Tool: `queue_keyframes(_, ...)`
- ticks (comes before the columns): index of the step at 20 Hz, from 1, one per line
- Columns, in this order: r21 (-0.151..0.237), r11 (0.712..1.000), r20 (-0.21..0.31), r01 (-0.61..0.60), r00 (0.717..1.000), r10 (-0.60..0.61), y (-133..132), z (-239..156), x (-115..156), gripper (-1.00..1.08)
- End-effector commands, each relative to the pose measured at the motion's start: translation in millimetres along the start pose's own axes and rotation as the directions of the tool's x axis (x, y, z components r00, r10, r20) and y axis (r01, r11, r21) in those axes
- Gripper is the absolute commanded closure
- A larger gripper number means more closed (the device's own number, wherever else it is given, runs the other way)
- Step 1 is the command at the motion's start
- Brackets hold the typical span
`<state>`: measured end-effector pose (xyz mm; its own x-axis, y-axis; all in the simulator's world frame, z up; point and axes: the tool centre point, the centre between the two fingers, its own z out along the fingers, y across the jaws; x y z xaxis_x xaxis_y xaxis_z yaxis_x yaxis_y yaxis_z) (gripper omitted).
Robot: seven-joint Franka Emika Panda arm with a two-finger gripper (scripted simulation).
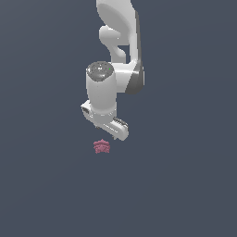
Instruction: Pick up the object and move it to a goal position.
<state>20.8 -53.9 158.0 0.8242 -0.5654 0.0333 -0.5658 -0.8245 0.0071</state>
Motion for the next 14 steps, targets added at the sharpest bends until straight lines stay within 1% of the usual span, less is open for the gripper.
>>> queue_keyframes(1, 0.001, 0.997, 0.004, -0.079, 0.997, 0.079, 2, 5, 2, -0.92)
queue_keyframes(4, 0.001, 0.985, 0.01, -0.171, 0.985, 0.171, 4, 10, 3, -0.92)
queue_keyframes(7, 0.0, 0.965, 0.014, -0.262, 0.965, 0.262, 6, 16, 5, -0.92)
queue_keyframes(10, -0.002, 0.937, 0.018, -0.35, 0.937, 0.35, 8, 21, 7, -0.92)
queue_keyframes(14, -0.005, 0.887, 0.022, -0.463, 0.886, 0.463, 11, 29, 10, -0.92)
